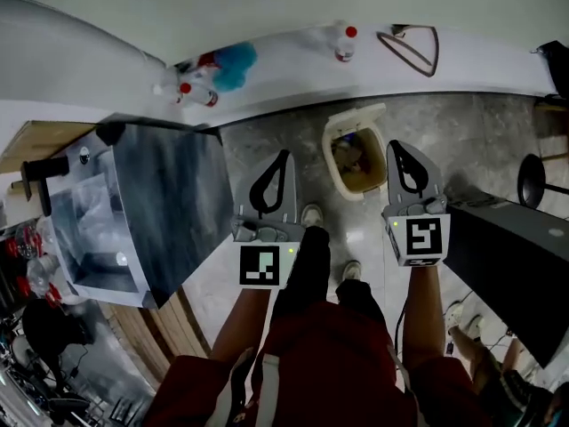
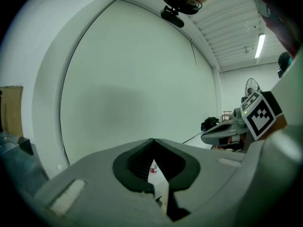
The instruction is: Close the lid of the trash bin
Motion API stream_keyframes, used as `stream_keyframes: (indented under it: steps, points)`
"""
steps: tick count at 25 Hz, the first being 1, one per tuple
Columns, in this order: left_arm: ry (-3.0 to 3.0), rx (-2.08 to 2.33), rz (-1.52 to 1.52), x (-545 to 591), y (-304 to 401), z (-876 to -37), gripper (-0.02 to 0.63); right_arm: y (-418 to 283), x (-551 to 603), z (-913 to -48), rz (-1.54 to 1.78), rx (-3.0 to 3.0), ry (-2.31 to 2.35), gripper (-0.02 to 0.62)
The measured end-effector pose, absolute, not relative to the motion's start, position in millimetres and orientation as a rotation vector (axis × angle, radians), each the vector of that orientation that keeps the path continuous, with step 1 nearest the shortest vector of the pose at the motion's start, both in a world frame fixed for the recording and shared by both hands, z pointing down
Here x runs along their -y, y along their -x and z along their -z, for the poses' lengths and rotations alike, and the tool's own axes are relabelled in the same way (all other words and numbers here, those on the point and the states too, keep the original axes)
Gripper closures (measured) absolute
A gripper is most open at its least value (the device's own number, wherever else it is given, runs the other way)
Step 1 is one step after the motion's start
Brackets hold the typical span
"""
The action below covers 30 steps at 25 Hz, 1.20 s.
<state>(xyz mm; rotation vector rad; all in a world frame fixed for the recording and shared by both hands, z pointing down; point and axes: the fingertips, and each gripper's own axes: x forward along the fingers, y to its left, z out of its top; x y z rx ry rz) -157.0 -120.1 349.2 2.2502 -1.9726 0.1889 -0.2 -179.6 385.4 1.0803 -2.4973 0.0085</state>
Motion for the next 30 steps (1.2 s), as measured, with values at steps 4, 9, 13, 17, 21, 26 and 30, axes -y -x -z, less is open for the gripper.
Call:
stream_keyframes:
  steps: [4, 9, 13, 17, 21, 26, 30]
  points:
    - [-2.209, 1.915, -0.182, 128.7, 166.3, -383.3, 0.609, 19.6, 193.7, -434.5, -0.077, 2.451, -1.016, 0.541]
    - [-2.196, 1.846, -0.190, 132.8, 170.5, -415.6, 0.609, 44.6, 204.0, -491.7, -0.093, 2.370, -0.863, 0.450]
    - [-2.202, 1.784, -0.207, 134.4, 166.3, -440.4, 0.609, 57.1, 211.3, -532.8, -0.106, 2.310, -0.779, 0.414]
    - [-2.173, 1.765, -0.202, 136.1, 170.3, -458.1, 0.609, 66.1, 216.6, -567.5, -0.088, 2.243, -0.680, 0.359]
    - [-2.163, 1.758, -0.221, 135.7, 174.6, -470.8, 0.609, 62.6, 227.6, -598.4, -0.084, 2.157, -0.606, 0.324]
    - [-2.131, 1.757, -0.217, 126.3, 175.2, -483.3, 0.609, 59.8, 232.6, -618.6, -0.106, 2.107, -0.560, 0.291]
    - [-2.129, 1.741, -0.232, 119.7, 170.2, -486.6, 0.609, 56.4, 227.5, -617.9, -0.143, 2.112, -0.593, 0.291]
